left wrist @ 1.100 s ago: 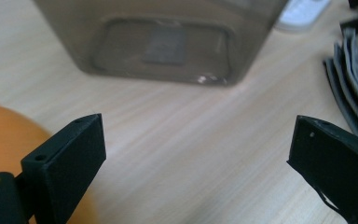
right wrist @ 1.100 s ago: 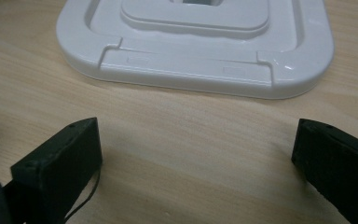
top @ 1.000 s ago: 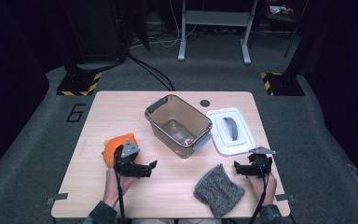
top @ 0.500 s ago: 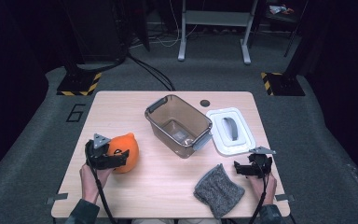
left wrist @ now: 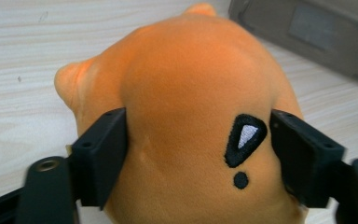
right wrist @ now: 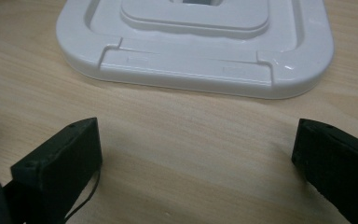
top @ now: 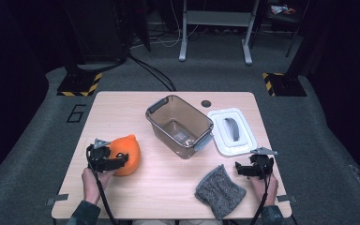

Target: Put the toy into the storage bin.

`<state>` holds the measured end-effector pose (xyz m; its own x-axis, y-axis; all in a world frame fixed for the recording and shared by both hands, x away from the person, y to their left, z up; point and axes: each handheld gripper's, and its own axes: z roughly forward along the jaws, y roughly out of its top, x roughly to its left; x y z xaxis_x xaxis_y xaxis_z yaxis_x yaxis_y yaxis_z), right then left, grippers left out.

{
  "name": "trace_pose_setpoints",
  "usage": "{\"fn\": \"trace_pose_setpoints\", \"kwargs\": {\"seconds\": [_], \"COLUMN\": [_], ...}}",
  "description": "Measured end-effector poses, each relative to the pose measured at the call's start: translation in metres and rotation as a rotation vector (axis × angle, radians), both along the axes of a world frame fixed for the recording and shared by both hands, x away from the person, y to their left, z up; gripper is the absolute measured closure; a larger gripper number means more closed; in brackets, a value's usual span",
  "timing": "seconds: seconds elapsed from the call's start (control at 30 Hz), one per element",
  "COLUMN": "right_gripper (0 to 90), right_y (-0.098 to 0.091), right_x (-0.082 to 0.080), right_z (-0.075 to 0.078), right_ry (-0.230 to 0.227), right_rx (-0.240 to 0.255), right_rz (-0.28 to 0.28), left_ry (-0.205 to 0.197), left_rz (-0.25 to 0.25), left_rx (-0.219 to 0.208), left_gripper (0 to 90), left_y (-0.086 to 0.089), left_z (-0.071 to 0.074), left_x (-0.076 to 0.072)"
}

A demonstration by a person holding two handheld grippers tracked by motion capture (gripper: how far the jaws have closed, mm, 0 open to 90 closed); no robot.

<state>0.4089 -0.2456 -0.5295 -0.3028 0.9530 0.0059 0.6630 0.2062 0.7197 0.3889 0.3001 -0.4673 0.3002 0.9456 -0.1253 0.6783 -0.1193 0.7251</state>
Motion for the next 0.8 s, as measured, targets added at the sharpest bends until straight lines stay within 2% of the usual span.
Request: {"fn": "trace_pose_setpoints", "kwargs": {"seconds": [0.17,0.3,0.4,0.53,0.63,0.67,0.8], "right_gripper": [0.6,0.6,0.6,0.6,0.6,0.6,0.6], "right_y": [0.0,0.0,0.0,0.0,0.0,0.0,0.0], "right_x": [0.0,0.0,0.0,0.0,0.0,0.0,0.0], "right_z": [0.0,0.0,0.0,0.0,0.0,0.0,0.0], "right_ry": [0.0,0.001,0.001,0.001,0.001,0.001,0.001], "right_rx": [0.0,0.0,0.0,-0.001,-0.001,-0.001,-0.001], "right_rz": [0.0,-0.001,0.0,0.0,0.0,0.0,0.0], "left_ry": [-0.001,-0.024,-0.052,-0.068,-0.076,-0.067,-0.084], "left_rz": [0.003,-0.014,-0.015,-0.041,-0.062,-0.073,-0.083], "left_rx": [0.039,0.045,0.024,0.01,0.024,0.03,0.064], "left_gripper": [41.9,54.4,60.6,63.0,63.0,63.0,63.0], "left_y": [-0.005,-0.003,0.0,0.006,0.006,0.006,0.006], "left_z": [-0.001,-0.001,0.0,0.004,0.008,0.01,0.015], "left_x": [-0.001,-0.003,-0.005,-0.005,-0.003,-0.002,0.004]}}
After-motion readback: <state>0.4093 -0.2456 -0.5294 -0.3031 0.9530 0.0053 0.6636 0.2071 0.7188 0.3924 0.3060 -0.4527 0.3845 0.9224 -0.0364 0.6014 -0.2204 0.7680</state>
